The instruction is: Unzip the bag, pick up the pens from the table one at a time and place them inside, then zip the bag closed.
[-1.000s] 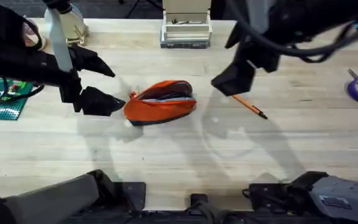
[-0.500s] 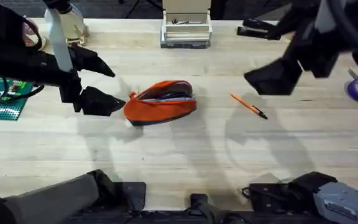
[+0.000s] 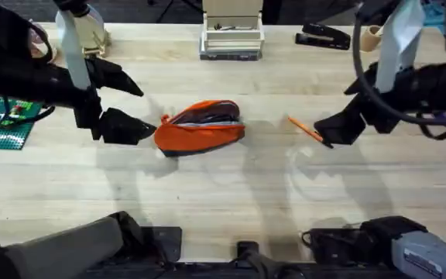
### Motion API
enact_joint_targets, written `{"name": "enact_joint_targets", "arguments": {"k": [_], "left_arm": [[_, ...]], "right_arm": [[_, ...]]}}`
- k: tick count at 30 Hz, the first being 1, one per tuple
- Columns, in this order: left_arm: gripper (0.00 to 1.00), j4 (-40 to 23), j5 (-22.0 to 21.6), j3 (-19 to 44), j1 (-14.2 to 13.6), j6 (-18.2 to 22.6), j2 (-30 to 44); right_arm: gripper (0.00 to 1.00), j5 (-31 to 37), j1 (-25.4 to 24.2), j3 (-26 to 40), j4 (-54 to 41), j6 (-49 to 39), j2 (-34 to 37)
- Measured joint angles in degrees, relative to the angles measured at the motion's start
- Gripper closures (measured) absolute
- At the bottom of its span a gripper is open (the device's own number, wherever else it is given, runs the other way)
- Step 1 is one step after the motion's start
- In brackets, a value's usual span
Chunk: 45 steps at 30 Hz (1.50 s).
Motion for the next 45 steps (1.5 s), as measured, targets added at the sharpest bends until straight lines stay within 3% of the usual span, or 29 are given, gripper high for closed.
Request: {"name": "enact_joint_targets", "arguments": {"k": [14, 36, 45], "left_arm": [[0.007, 0.0, 0.0, 0.0, 0.0, 0.0, 0.0], [0.007, 0.0, 0.0, 0.0, 0.0, 0.0, 0.0], [0.007, 0.0, 0.0, 0.0, 0.0, 0.0, 0.0]], "right_arm": [[0.003, 0.0, -5.1, -10.7, 9.5, 0.4, 1.1], [0.004, 0.0, -5.1, -11.2, 17.5, 0.6, 22.2], [0.004, 0.1, -5.1, -11.1, 20.3, 0.6, 27.5]]}}
